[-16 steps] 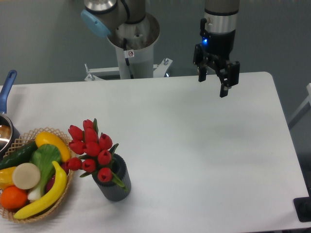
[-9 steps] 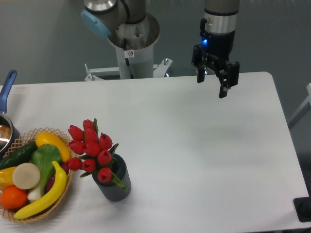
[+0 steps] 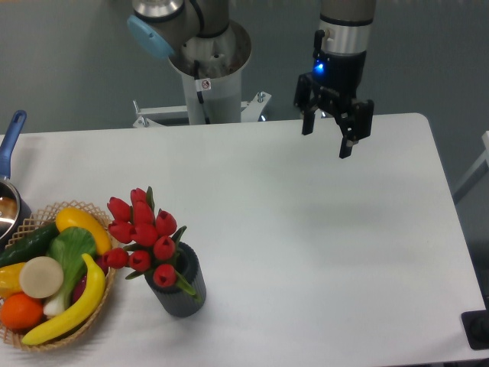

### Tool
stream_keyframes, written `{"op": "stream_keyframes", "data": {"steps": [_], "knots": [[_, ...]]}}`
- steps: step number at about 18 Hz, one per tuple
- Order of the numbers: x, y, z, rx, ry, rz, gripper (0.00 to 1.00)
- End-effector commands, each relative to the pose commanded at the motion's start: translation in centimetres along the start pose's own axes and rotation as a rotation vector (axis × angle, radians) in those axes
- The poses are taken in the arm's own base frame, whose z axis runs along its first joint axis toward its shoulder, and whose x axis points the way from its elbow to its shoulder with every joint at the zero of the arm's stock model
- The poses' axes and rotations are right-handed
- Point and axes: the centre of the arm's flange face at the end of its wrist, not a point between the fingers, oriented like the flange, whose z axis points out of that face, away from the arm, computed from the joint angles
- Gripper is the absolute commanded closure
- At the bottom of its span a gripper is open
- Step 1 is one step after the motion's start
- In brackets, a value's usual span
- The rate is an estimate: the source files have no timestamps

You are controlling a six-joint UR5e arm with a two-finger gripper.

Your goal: Pick up the flowers from the vase

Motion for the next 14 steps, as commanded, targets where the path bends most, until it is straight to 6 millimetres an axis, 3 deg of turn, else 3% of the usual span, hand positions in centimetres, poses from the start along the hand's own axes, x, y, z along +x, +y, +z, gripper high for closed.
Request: {"op": "stream_keyframes", "data": {"steps": [3,6,10,14], "knots": [[0.8,-2.0,2.3,0.153,0.013,0.024,0.00],[1.0,-3.0,3.1,0.210,0.036,0.019,0.00],[1.6,-4.2,7.0,0.261,0.123,0.020,0.00],[3.3,-7.3,10.0,0.431,0.233,0.018,0.00]]}}
